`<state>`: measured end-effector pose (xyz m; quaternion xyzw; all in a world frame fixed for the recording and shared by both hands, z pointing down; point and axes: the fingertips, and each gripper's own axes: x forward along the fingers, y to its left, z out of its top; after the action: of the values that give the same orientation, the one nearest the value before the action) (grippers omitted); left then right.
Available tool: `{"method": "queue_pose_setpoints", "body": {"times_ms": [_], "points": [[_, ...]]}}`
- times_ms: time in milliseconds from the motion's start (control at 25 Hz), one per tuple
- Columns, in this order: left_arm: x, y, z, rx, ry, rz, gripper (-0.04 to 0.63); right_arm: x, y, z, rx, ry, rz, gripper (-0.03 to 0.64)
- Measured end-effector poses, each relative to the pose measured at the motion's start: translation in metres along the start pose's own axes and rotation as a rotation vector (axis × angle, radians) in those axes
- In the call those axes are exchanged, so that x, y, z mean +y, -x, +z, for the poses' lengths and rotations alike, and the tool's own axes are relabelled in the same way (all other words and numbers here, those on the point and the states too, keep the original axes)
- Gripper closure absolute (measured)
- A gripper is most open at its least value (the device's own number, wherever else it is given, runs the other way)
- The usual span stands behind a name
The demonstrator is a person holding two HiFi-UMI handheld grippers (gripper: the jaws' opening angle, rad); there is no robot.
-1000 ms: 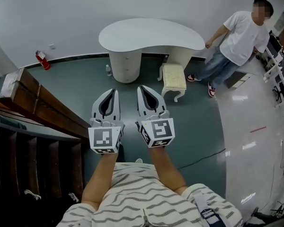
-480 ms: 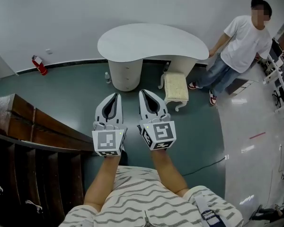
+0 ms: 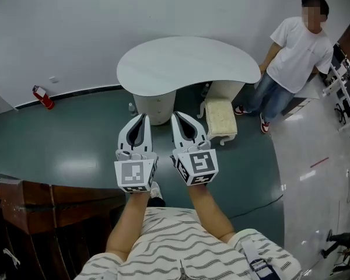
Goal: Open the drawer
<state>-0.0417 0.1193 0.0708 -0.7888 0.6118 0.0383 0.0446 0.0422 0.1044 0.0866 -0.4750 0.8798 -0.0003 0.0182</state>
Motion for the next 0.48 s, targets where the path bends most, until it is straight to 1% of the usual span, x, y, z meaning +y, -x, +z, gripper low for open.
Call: {"method": "queue_pose_setpoints", "body": {"times_ms": [280,480], "points": [[0.05,-0.063,-0.012,0.007,0.0,-0.046,0.595,-0.01,-0.079,-0.01,0.023,0.003,-0.049,0.603],[0.083,-0.097,-0.033,0.044,0.018,-0.066,0.595,-0.011,-0.13,-0.024,0.062,0.002,-0.051,0.603]]}}
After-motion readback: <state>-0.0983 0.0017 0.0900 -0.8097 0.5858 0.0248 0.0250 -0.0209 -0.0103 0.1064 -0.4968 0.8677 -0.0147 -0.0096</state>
